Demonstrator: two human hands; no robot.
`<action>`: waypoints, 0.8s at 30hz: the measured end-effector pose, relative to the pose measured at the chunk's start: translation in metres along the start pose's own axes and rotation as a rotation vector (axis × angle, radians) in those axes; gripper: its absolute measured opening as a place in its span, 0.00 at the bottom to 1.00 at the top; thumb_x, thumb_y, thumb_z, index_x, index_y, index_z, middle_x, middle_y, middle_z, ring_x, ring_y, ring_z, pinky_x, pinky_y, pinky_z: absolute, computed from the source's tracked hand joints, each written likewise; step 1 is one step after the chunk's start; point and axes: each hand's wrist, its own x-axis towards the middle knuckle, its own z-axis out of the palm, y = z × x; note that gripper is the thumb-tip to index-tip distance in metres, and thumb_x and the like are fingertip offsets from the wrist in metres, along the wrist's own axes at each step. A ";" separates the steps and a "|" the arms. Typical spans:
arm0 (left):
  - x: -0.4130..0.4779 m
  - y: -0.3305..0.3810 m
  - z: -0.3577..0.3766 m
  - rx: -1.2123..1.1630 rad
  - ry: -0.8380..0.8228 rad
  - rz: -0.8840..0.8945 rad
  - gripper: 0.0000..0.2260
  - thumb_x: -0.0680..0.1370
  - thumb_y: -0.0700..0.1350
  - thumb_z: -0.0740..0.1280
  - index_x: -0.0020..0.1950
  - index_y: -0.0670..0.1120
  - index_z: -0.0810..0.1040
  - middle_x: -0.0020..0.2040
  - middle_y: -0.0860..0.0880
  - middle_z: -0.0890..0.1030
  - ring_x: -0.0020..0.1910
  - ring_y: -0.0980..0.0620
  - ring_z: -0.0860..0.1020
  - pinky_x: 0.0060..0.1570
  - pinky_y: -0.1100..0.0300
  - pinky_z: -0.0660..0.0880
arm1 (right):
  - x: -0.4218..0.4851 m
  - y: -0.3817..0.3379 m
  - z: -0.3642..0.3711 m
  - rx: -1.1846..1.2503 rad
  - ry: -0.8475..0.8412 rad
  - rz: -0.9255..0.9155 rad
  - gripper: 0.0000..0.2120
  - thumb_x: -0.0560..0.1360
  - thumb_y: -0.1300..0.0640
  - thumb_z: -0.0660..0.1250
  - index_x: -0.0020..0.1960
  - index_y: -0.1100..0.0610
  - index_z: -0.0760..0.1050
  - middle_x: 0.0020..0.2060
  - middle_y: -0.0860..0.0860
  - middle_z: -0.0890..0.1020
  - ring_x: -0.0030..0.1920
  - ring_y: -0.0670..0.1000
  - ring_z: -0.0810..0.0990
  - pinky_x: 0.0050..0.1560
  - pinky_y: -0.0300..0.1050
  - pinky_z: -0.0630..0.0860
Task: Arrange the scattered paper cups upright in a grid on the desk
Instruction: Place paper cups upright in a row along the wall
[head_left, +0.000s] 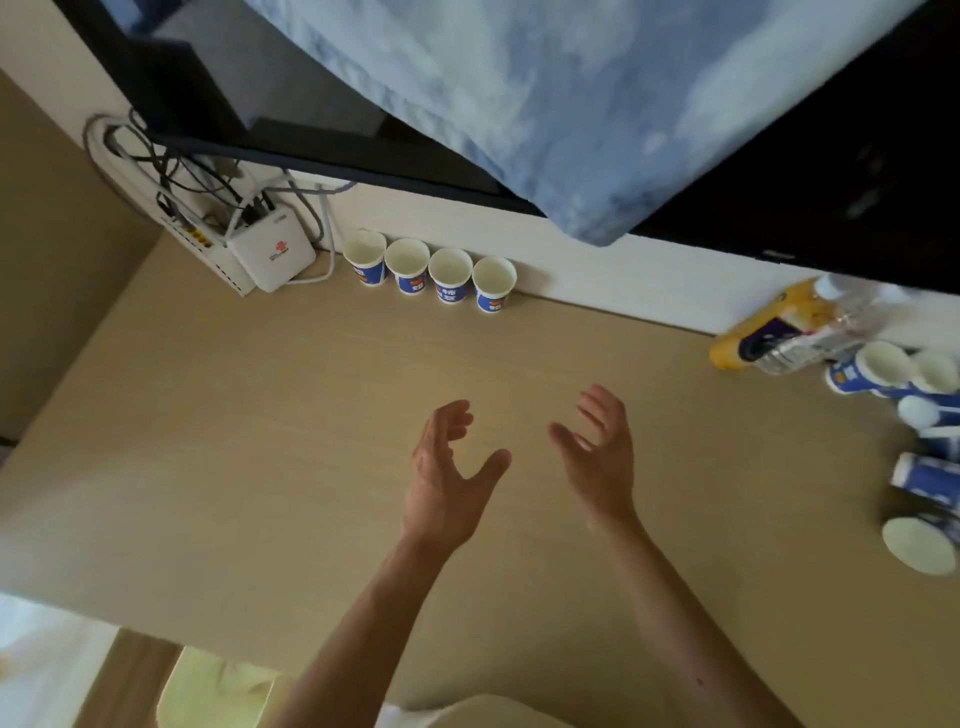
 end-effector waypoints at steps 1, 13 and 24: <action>-0.010 0.005 0.007 -0.002 -0.001 0.006 0.27 0.73 0.48 0.77 0.69 0.50 0.71 0.61 0.54 0.78 0.60 0.54 0.76 0.58 0.55 0.75 | -0.007 -0.002 -0.013 0.009 -0.003 -0.008 0.32 0.73 0.65 0.76 0.72 0.55 0.67 0.65 0.50 0.76 0.65 0.48 0.76 0.61 0.47 0.77; -0.150 0.054 0.073 -0.056 0.099 0.089 0.25 0.74 0.48 0.76 0.68 0.52 0.71 0.61 0.58 0.78 0.60 0.59 0.76 0.59 0.60 0.74 | -0.075 -0.012 -0.121 0.121 -0.083 -0.092 0.30 0.74 0.63 0.75 0.71 0.54 0.68 0.64 0.50 0.77 0.64 0.49 0.78 0.62 0.43 0.77; -0.225 0.078 0.088 -0.083 0.092 0.205 0.23 0.74 0.46 0.76 0.66 0.51 0.73 0.59 0.57 0.80 0.58 0.60 0.77 0.57 0.58 0.76 | -0.151 -0.006 -0.186 0.137 -0.064 -0.109 0.25 0.75 0.58 0.75 0.69 0.57 0.71 0.63 0.53 0.79 0.60 0.49 0.81 0.52 0.30 0.77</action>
